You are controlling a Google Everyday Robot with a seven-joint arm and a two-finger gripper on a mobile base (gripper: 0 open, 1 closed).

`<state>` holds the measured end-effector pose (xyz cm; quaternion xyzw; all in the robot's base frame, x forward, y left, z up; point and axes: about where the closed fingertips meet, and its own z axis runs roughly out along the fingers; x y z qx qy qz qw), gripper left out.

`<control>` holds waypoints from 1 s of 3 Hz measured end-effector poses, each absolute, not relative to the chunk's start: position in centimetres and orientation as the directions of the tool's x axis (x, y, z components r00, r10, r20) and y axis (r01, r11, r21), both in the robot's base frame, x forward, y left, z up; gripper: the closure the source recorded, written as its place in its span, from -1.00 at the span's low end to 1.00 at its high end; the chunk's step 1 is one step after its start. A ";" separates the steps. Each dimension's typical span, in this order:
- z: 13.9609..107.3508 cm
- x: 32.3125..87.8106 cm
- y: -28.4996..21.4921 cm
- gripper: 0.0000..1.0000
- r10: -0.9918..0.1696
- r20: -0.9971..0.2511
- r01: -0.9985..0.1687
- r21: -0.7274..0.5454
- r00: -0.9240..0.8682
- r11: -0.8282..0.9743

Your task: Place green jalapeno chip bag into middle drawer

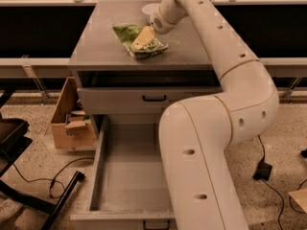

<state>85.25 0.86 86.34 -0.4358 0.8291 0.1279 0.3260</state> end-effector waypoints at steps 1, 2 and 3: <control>85.1 85.7 0.8 -0.01 -0.652 -0.635 -0.805 -0.079 -0.414 0.588; 85.1 85.7 0.8 0.46 -0.652 -0.635 -0.805 -0.079 -0.414 0.588; 85.1 85.7 0.8 1.00 -0.654 -0.634 -0.806 -0.081 -0.413 0.587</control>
Offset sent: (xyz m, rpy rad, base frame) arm 0.0040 -0.0011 -0.0104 -0.0194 0.0066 -0.0027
